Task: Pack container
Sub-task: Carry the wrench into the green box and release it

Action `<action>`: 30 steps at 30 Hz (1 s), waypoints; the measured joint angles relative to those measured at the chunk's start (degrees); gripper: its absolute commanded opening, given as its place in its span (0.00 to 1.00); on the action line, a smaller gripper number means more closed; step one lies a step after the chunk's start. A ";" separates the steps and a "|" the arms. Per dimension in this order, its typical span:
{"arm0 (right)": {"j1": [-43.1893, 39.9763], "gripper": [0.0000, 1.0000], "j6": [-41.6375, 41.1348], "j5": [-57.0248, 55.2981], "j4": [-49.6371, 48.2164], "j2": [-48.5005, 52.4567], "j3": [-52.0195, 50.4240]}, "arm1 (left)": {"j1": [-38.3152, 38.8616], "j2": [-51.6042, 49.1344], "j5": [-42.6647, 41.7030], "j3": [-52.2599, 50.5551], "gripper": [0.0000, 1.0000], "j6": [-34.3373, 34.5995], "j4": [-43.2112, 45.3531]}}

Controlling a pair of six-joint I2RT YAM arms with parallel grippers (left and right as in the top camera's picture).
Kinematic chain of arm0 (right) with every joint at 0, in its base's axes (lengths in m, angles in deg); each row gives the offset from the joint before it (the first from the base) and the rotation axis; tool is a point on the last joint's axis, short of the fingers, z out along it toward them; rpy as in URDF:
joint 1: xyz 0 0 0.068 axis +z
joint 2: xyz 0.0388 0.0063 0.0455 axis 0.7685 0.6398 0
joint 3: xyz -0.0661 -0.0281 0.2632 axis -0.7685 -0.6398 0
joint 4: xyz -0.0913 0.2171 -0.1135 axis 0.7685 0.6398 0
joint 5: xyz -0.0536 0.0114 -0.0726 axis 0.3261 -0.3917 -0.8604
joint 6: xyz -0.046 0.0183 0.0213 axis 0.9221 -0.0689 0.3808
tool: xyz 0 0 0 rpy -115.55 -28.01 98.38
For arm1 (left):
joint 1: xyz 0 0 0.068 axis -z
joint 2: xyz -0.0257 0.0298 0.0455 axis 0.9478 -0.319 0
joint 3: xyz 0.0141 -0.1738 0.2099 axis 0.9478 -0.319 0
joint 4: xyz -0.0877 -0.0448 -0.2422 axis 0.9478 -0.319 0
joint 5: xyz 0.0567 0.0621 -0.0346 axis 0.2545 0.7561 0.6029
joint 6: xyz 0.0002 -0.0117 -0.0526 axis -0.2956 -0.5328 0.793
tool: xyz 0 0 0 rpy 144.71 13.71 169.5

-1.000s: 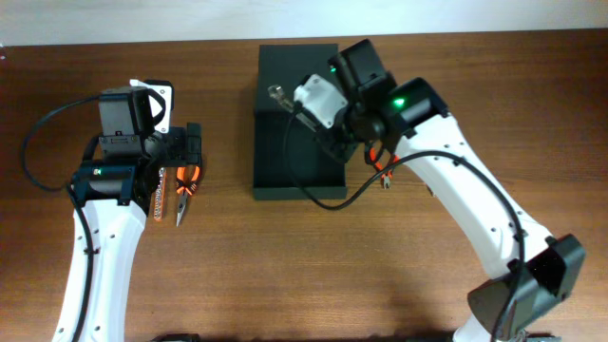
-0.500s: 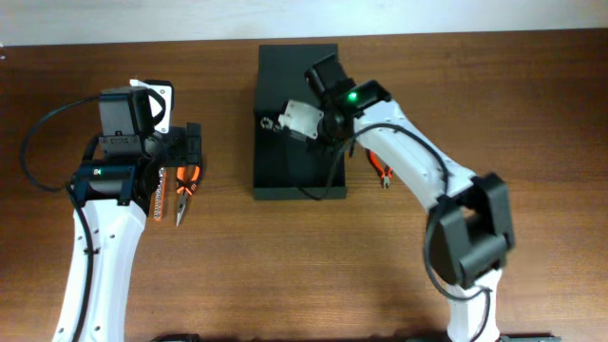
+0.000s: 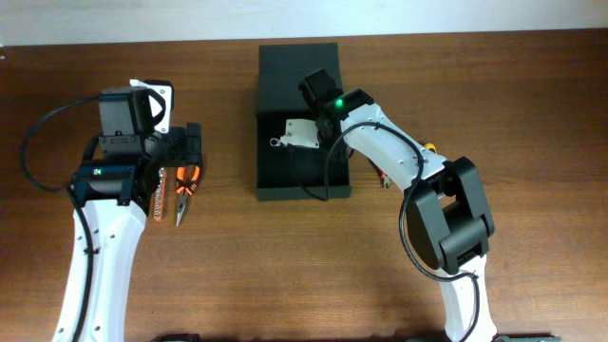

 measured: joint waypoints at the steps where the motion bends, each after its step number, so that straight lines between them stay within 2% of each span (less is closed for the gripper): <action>1: 0.00 0.04 0.52 -0.33 -0.92 0.00 0.00 | 0.00 0.00 0.00 0.00 0.99 0.00 0.00; 14: 0.02 0.05 3.54 -0.81 -6.16 0.07 0.00 | 0.00 0.00 0.00 -0.02 0.99 0.00 0.00; 15: 0.02 0.09 3.54 -0.81 -6.16 0.13 0.00 | 0.00 0.00 0.02 0.00 0.99 0.00 0.00; 16: 0.02 0.21 3.45 -0.79 -6.14 0.24 0.00 | 0.00 0.00 0.00 -0.02 0.99 0.00 0.00; 18: 0.11 0.54 3.28 -0.81 -6.29 0.63 0.00 | 0.00 0.00 0.02 -0.02 0.99 0.00 0.00; 26: 1.77 0.58 -2.64 -5.44 -6.03 1.16 0.98 | 0.00 0.00 0.00 -0.02 0.99 0.00 0.00; 30: 3.04 0.59 -6.47 -8.68 -1.86 1.16 3.15 | 0.00 0.00 0.00 0.00 0.99 0.00 0.00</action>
